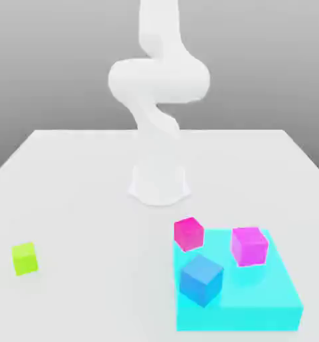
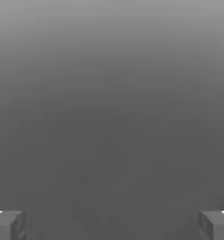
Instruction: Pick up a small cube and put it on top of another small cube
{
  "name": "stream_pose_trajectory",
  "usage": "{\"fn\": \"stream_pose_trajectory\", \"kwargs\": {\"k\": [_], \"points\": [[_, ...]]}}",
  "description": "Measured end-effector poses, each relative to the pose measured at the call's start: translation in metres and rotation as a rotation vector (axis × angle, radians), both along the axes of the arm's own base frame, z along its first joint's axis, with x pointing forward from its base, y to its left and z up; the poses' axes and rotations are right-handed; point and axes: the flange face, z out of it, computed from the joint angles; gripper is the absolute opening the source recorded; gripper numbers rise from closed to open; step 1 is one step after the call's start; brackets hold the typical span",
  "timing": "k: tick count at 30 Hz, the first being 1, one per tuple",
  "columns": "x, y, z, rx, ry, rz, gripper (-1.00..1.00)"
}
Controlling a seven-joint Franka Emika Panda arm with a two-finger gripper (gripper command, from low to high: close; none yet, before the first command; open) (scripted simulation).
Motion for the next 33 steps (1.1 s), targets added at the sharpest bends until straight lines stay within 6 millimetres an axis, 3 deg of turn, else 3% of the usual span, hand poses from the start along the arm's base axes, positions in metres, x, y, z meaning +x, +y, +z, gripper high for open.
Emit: {"fn": "stream_pose_trajectory", "kwargs": {"k": [5, 11, 16, 21, 25, 31, 32, 33], "points": [[0.047, -0.065, -0.101, 0.13, 0.152, -0.16, 0.0], [0.059, -0.138, -0.227, 0.252, 0.32, -0.384, 0.0], [0.033, -0.193, -0.33, 0.325, 0.451, -0.595, 0.0], [-0.027, -0.245, -0.422, 0.37, 0.573, -0.845, 0.0], [-0.067, -0.261, -0.478, 0.37, 0.648, -0.978, 0.0], [-0.073, -0.263, -0.535, 0.367, 0.657, -0.994, 0.0], [-0.073, -0.263, -0.54, 0.369, 0.658, -0.994, -1.0], [-0.073, -0.263, -0.54, 0.369, 0.658, -0.994, -1.0]]}}
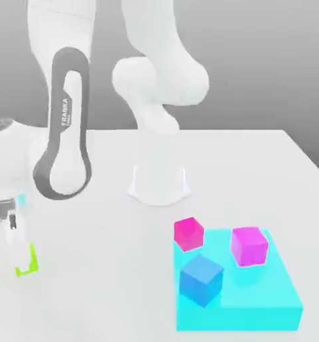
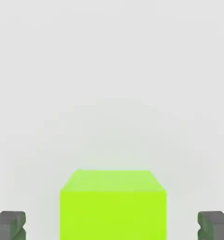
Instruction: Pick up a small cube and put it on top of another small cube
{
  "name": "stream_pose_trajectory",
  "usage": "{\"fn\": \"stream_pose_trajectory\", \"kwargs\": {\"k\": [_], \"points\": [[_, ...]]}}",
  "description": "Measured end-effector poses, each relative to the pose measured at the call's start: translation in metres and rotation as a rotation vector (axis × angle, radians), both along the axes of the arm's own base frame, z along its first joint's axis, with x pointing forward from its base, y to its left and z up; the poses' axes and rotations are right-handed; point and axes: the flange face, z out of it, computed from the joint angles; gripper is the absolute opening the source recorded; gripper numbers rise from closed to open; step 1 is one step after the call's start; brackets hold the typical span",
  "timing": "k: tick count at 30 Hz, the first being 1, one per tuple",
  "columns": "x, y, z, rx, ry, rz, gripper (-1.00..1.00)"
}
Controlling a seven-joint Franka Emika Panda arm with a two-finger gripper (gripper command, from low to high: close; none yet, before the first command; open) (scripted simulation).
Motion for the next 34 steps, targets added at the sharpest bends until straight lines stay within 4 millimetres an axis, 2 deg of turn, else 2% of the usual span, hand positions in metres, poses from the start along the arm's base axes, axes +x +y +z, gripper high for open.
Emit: {"fn": "stream_pose_trajectory", "kwargs": {"k": [6, 13, 15, 18, 22, 24, 27, 28, 30, 31, 34], "points": [[0.0, 0.0, 0.001, 0.0, 0.0, 0.0, -1.0], [0.002, 0.001, 0.058, 0.001, -0.001, 0.006, -1.0], [0.03, 0.031, 0.072, 0.02, -0.01, 0.162, -1.0], [0.071, 0.087, 0.09, 0.04, -0.019, 0.426, -1.0], [0.117, 0.2, 0.118, 0.051, -0.022, 0.864, -1.0], [0.128, 0.258, 0.135, 0.046, -0.019, 1.087, -1.0], [0.131, 0.337, 0.155, 0.026, -0.009, 1.407, -1.0], [0.131, 0.359, 0.153, 0.016, -0.005, 1.511, -1.0], [0.13, 0.377, 0.132, 0.007, 0.0, 1.597, -1.0], [0.13, 0.378, 0.123, 0.005, 0.001, 1.608, 1.0], [0.13, 0.375, 0.123, 0.005, 0.001, 1.601, 1.0]]}}
